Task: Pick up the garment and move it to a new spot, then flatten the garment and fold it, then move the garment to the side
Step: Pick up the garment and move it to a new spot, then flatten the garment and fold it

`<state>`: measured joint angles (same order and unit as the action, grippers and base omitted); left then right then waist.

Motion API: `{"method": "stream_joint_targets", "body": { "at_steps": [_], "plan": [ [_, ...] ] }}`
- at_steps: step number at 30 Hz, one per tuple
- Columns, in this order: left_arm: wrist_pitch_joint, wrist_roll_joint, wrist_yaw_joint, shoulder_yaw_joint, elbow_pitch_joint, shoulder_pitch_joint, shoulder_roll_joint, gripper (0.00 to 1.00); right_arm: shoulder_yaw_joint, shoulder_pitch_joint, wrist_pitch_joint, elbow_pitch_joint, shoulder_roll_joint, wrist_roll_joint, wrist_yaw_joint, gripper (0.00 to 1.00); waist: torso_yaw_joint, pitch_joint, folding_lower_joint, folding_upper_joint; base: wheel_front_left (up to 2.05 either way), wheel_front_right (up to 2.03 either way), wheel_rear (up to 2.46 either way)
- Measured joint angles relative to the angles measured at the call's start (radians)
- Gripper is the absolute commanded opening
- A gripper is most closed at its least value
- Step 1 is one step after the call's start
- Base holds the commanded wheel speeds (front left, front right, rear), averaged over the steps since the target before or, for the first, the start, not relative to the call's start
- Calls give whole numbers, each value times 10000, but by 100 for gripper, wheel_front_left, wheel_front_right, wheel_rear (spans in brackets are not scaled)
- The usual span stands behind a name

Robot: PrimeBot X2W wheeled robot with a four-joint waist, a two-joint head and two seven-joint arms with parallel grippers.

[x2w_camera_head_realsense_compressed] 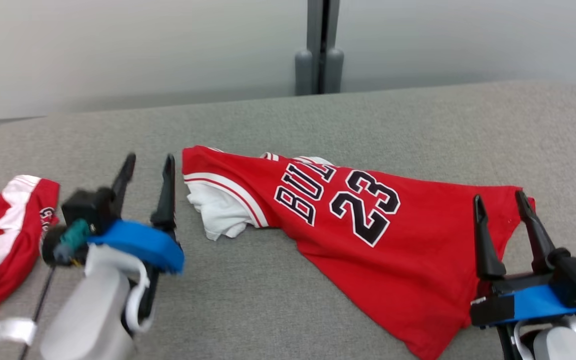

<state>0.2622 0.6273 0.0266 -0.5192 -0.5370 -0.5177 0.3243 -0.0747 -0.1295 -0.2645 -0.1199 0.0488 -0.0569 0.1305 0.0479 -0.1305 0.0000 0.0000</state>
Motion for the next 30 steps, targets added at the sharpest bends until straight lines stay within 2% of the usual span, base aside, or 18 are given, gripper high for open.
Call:
{"method": "stream_joint_targets", "body": {
  "at_steps": [9, 14, 20, 30],
  "plan": [
    [4, -1179, 433, 1413, 1942, 3356, -993, 100, 194, 844, 0, -261, 0, -73, 2, 100, -581, 757, -2, 0, 0, 0, 0],
    [6, -1682, 433, 1975, 2502, 4631, -1323, 100, 382, 1143, -2, -311, 0, -222, 0, 100, -773, 951, -2, 0, 0, 0, 0],
    [6, -2176, 435, 2546, 3099, 5553, -1647, 100, 598, 1556, 0, -512, -2, -460, 2, 100, -845, 1099, -2, 0, 0, 0, 0],
    [6, -2575, 155, 2844, 2855, 5778, -1965, 100, 788, 1636, 0, -729, -2, -514, 2, 100, -784, 1092, -1, 0, 0, 0, 0]
  ]
}}
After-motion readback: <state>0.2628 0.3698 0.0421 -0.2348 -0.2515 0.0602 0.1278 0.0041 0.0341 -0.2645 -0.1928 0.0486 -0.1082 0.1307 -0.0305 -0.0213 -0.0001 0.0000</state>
